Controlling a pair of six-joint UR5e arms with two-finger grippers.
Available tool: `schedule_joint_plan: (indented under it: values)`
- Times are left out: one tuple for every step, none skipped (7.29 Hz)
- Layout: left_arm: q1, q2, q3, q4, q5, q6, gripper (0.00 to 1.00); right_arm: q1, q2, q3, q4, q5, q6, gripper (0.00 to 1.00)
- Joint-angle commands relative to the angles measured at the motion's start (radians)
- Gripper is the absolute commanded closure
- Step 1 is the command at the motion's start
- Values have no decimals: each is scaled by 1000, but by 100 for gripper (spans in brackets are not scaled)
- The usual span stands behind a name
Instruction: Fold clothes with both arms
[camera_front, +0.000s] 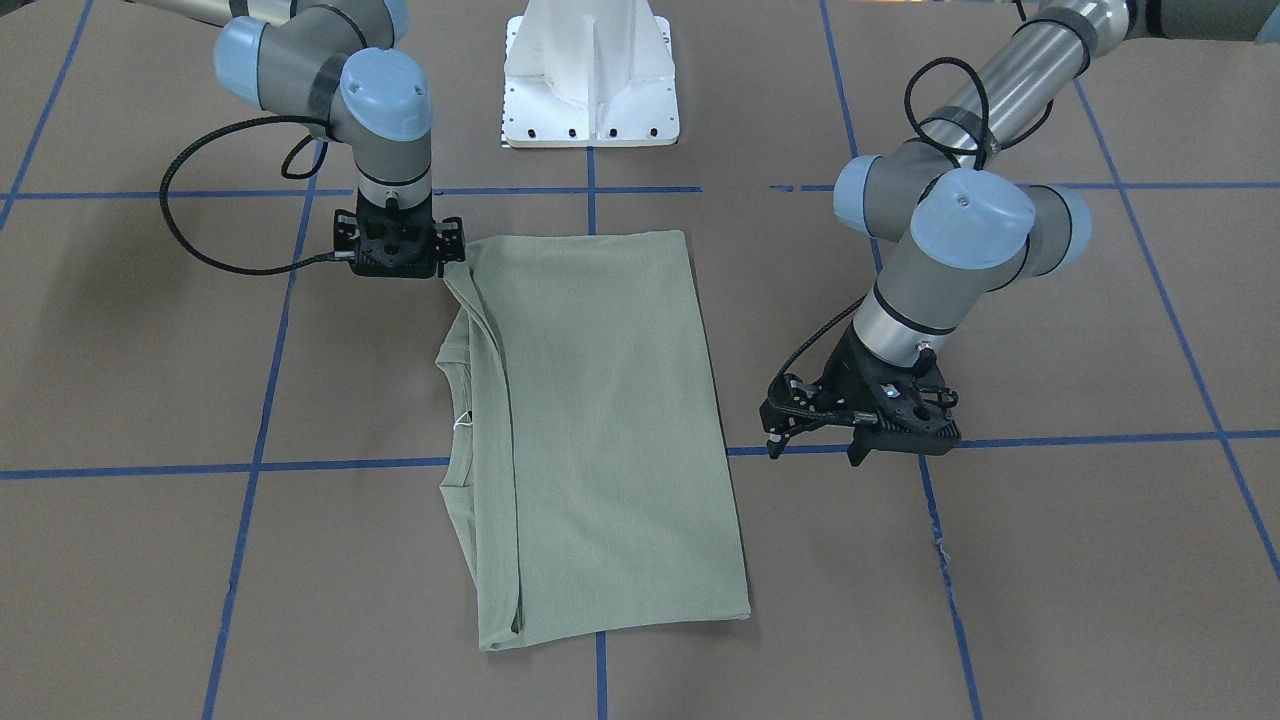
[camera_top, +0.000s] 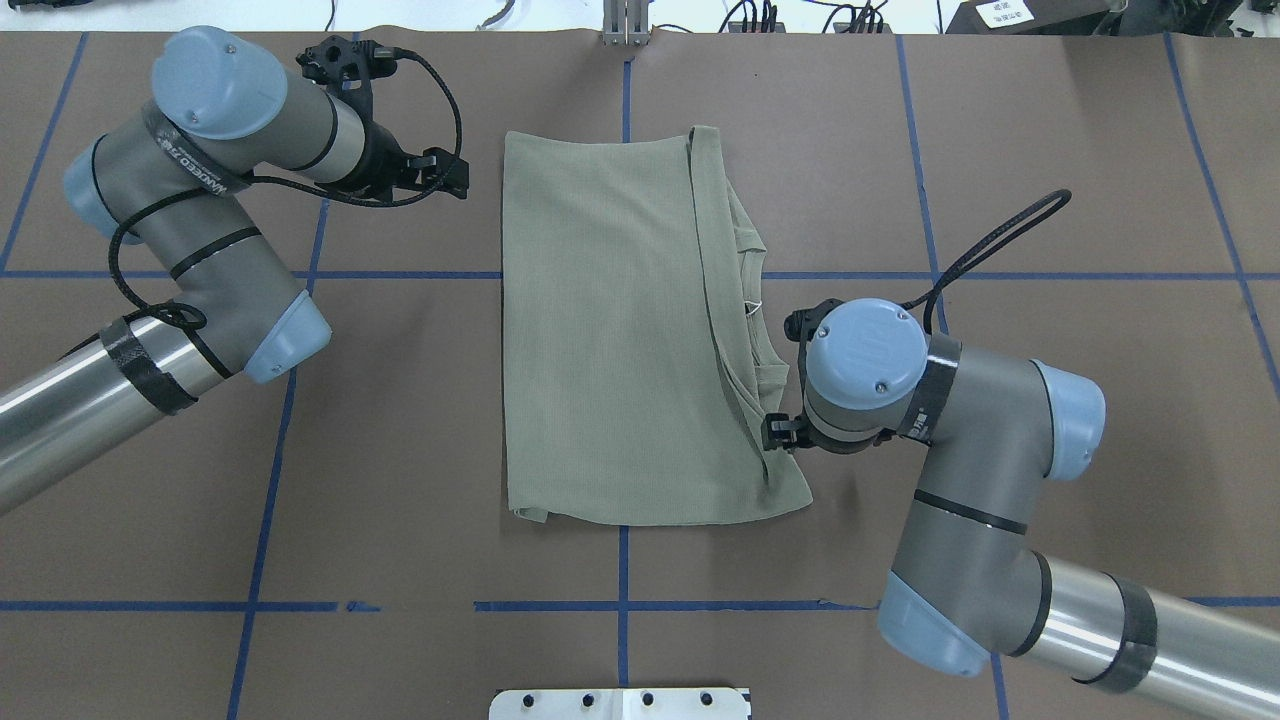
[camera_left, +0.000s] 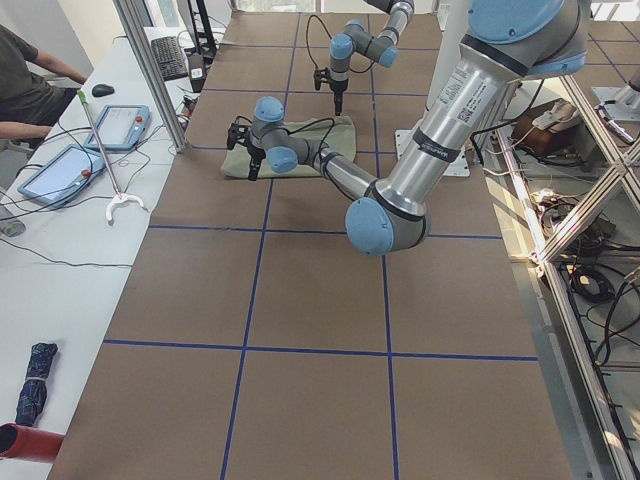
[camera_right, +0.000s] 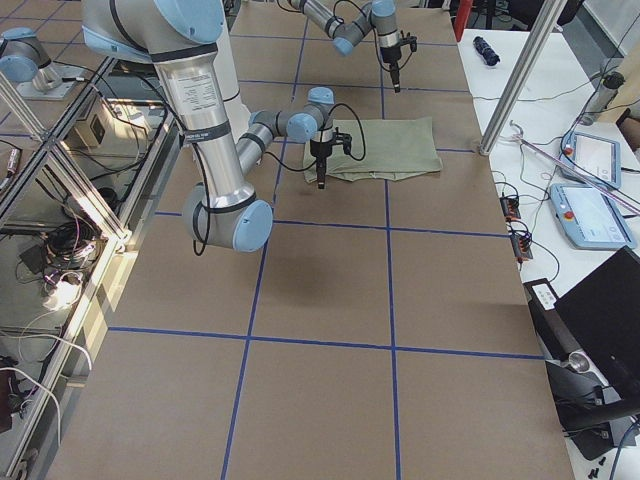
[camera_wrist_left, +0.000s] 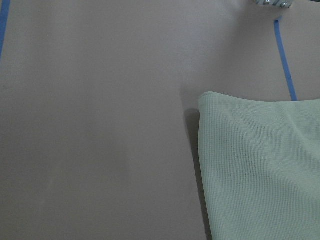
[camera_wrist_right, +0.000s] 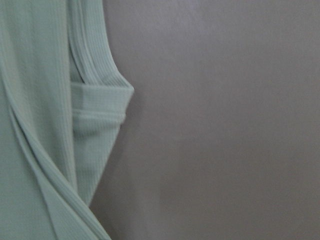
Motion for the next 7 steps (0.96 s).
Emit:
schedule_joint_plan:
  values:
    - [0,1,1,-1,-1,4,0,45,142,-131,11,-2,-63,0]
    - [0,3,3,-1,-1,8,0,45,219,-222,11,-1,-64,0]
    - [-1,3,6,-1,-1,10,0,43,257,-268,11,1,-65,0]
    - [0,3,6,-1,-1,10,0,43,259,-270,9,2,-70,0]
    - [0,3,6,-1,-1,9,0,43,252,-279,11,2,-77,0]
    - [0,1,6,-3,-1,7,0,42,242,-292,9,4,-83,0]
    - [0,1,6,-3,-1,7,0,40,232,-290,9,5,-83,0]
